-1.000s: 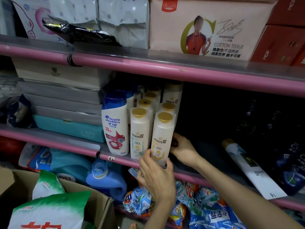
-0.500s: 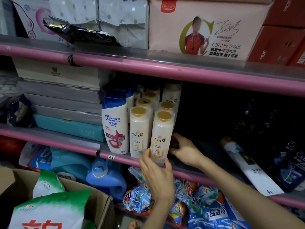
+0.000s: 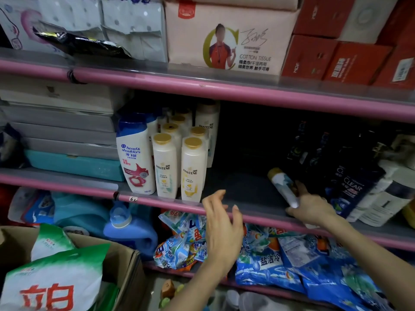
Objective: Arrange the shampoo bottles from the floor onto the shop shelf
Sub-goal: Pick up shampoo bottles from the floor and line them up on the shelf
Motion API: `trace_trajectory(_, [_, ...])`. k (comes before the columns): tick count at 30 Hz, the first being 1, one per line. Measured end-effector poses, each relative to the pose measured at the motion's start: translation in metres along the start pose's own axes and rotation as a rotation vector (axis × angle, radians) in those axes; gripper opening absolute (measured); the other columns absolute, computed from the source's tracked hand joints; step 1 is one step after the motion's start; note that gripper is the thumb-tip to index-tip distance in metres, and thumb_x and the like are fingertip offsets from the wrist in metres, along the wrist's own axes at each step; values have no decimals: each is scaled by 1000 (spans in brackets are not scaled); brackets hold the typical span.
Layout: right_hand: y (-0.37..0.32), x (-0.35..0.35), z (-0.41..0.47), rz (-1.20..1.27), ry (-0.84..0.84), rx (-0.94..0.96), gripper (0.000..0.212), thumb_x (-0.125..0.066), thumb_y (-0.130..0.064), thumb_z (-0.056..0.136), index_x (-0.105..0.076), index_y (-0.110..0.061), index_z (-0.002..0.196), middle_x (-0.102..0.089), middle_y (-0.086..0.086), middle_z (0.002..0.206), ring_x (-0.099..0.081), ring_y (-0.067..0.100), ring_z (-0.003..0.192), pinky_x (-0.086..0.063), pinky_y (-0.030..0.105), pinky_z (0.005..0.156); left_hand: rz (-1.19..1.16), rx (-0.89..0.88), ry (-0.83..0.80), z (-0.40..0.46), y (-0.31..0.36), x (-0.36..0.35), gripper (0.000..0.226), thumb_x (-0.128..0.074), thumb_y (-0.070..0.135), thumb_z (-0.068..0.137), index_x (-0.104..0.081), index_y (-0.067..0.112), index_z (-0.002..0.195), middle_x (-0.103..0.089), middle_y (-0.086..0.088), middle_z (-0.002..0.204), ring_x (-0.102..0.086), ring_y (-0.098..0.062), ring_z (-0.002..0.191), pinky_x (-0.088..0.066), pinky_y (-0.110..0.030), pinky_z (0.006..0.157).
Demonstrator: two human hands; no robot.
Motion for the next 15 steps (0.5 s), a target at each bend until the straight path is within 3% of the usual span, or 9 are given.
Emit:
trace_trajectory(3, [4, 7, -9, 347, 69, -31, 81, -69, -38, 76, -31, -19, 145, -61, 14, 113, -59, 33, 98, -48, 34, 77, 36, -51, -83, -9, 15, -7, 38, -46, 27, 96, -34, 22, 132, -33, 6, 124, -50, -6, 100, -42, -19, 82])
trace_trajectory(6, [-8, 13, -30, 905, -50, -66, 57, -67, -27, 76, -52, -9, 128, -62, 8, 96, -57, 22, 76, -44, 29, 62, 61, -91, -151, -18, 24, -12, 44, -48, 28, 95, -31, 24, 135, -36, 8, 127, -49, -7, 107, -44, -23, 89])
trace_trajectory(9, [-40, 22, -75, 1533, -486, -61, 48, -62, -24, 77, -54, -4, 119, -61, 12, 77, -50, 17, 54, -42, 24, 45, 53, -83, -195, -19, 28, -10, 57, -54, 23, 92, -25, 24, 141, -35, 7, 137, -47, -8, 116, -45, -28, 96])
trace_trajectory(11, [-68, 38, -118, 1829, -837, -4, 56, -62, -24, 72, -52, -2, 123, -58, 17, 84, -49, 17, 55, -43, 23, 44, 33, -81, -202, -17, 33, -3, 70, -59, 19, 90, -18, 26, 146, -31, 7, 144, -44, -5, 119, -44, -25, 98])
trace_trajectory(13, [-84, 49, -157, 1948, -1047, 50, 66, -64, -21, 68, -51, 1, 128, -56, 23, 93, -50, 19, 57, -47, 25, 46, 26, -111, -196, -14, 41, 7, 82, -63, 15, 87, -11, 28, 149, -23, 8, 151, -40, 0, 121, -40, -23, 101])
trace_trajectory(15, [-91, 52, -188, 1988, -1160, 62, 75, -64, -22, 67, -45, 5, 134, -56, 25, 95, -51, 21, 56, -50, 27, 44, 45, -191, -157, -11, 53, 19, 89, -69, 12, 82, -12, 28, 150, -20, 8, 154, -31, -6, 134, -36, -31, 110])
Point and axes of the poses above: each hand's wrist, its own z-axis towards the middle knuckle, its own x-axis out of the back of the hand, y = z × x, the point moved 9 cm from there along z, towards the middle knuckle
